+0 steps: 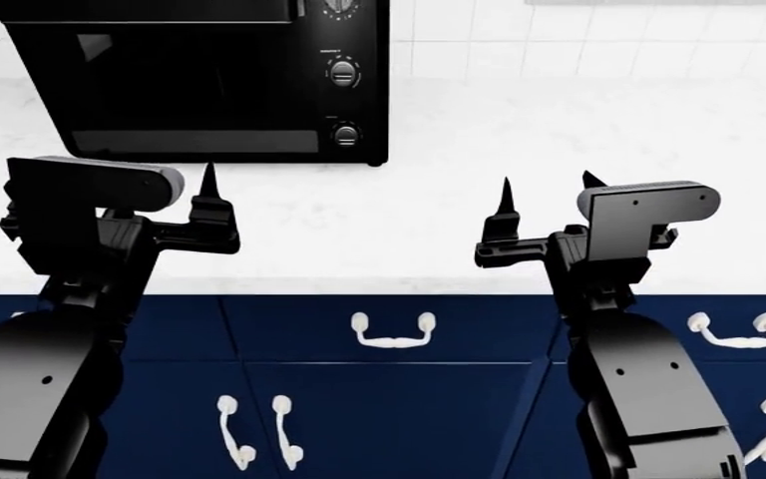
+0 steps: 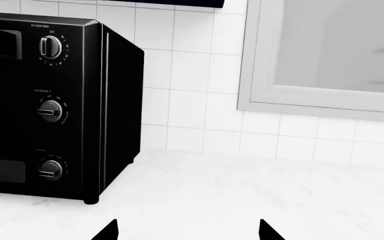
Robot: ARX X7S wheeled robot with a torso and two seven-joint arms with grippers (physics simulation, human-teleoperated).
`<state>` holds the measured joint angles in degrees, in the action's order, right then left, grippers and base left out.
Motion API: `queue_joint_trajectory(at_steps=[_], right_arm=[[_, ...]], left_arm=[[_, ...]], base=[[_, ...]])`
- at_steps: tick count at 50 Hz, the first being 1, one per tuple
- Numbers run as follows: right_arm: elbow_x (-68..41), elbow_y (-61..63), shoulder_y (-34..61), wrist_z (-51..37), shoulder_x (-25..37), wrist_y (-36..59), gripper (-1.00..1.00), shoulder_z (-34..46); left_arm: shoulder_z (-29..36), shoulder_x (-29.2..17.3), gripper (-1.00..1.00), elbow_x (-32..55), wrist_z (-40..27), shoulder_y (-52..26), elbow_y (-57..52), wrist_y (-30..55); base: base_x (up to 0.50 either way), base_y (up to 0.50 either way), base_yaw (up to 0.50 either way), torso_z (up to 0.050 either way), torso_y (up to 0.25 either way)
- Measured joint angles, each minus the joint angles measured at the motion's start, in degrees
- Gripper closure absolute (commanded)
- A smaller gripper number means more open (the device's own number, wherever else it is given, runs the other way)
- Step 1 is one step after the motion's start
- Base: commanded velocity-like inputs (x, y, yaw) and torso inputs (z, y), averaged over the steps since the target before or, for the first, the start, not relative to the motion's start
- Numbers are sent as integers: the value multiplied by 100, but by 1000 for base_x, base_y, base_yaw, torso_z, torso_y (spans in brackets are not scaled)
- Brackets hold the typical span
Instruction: Open the toaster oven door.
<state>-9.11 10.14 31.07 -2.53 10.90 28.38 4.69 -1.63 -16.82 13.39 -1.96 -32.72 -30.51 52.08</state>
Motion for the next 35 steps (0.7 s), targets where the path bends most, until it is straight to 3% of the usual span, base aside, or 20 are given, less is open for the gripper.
queue_joint_trajectory(at_steps=[35], right_arm=[[-142, -18, -12, -40, 60, -22, -100, 96]], left_arm=[[36, -70, -100, 71, -21, 36, 32, -43]], base=[[241, 0, 0, 0, 0]])
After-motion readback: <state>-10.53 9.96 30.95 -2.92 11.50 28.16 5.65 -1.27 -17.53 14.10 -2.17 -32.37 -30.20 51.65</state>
